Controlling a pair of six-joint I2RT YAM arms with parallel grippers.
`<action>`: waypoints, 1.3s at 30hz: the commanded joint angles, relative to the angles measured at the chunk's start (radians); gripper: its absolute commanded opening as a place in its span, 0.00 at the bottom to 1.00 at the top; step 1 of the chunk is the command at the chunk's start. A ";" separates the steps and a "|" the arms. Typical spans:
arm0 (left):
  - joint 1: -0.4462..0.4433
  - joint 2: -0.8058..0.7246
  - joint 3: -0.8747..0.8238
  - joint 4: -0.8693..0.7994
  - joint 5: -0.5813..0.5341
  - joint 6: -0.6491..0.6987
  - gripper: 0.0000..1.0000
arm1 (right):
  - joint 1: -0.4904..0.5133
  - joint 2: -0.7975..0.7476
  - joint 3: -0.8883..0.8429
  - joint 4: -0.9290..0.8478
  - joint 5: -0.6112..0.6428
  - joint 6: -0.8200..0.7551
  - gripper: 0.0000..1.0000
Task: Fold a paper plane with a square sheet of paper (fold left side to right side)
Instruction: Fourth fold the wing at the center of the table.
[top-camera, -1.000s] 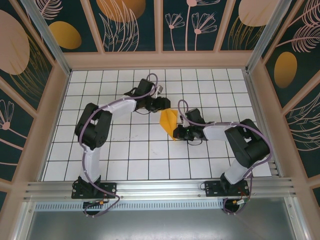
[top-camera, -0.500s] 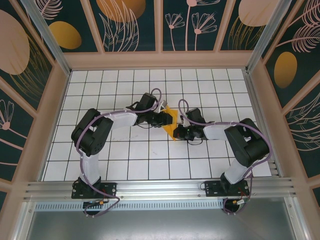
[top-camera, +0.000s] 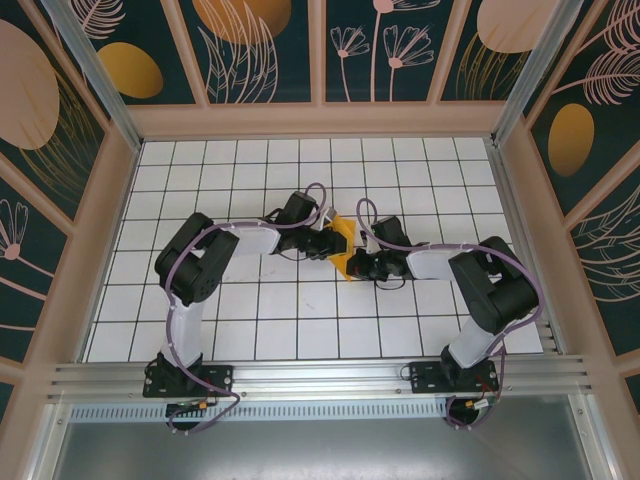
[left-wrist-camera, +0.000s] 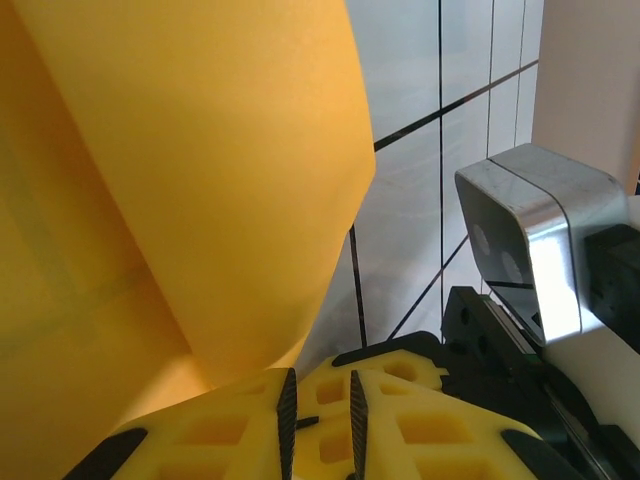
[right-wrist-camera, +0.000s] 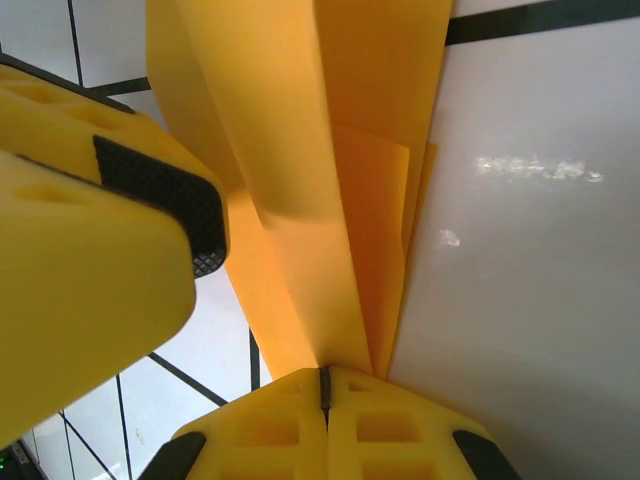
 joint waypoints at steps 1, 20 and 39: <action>-0.009 0.024 0.014 0.034 0.026 -0.010 0.25 | -0.005 0.083 -0.049 -0.188 0.134 -0.029 0.00; 0.019 0.135 0.130 -0.151 -0.171 0.068 0.25 | 0.011 0.110 -0.027 -0.282 0.185 -0.059 0.00; 0.159 0.284 0.388 -0.275 -0.198 0.146 0.26 | 0.020 0.127 -0.043 -0.290 0.180 -0.069 0.00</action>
